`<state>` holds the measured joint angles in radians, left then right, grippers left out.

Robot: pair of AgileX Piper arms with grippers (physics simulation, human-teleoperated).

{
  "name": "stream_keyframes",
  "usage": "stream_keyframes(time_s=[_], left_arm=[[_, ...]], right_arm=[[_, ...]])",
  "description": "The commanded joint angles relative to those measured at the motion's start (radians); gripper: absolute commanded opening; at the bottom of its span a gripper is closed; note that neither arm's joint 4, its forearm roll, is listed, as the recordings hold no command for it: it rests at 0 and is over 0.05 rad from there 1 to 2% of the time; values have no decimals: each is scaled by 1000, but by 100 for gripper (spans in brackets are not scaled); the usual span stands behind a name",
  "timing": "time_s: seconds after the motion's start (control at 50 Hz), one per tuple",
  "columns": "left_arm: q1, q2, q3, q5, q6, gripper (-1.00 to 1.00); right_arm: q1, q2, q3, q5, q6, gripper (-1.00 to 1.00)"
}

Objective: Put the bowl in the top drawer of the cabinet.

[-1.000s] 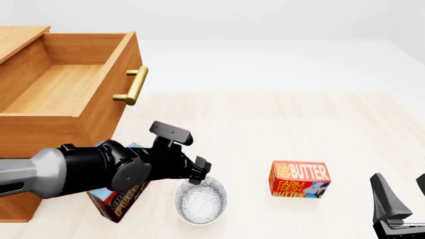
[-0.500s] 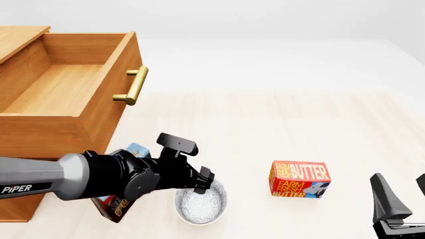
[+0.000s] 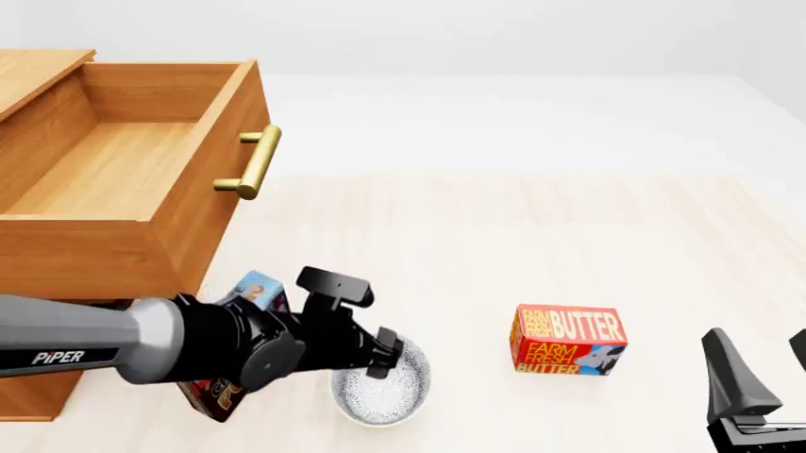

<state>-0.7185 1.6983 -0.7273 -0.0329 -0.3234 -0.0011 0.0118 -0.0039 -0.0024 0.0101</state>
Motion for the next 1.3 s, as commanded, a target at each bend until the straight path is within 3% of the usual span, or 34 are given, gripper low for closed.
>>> stream_keyframes(time_s=[0.02, 0.62, 0.64, 0.66, 0.98, 1.3], left_arm=[[4, 19, 21, -18, -25, 100], [-18, 33, 41, -46, -76, 100], [-26, -8, 47, -53, -57, -100], [-36, -10, 49, -49, -82, -100], [-50, -107, 48, -24, -47, -100], [-35, -219, 30, 17, 39, -100]], right_arm=[[0, 0, 0, 0, 0, 100], [0, 0, 0, 0, 0, 100], [0, 0, 0, 0, 0, 100], [0, 0, 0, 0, 0, 100], [0, 0, 0, 0, 0, 100], [0, 0, 0, 0, 0, 100]])
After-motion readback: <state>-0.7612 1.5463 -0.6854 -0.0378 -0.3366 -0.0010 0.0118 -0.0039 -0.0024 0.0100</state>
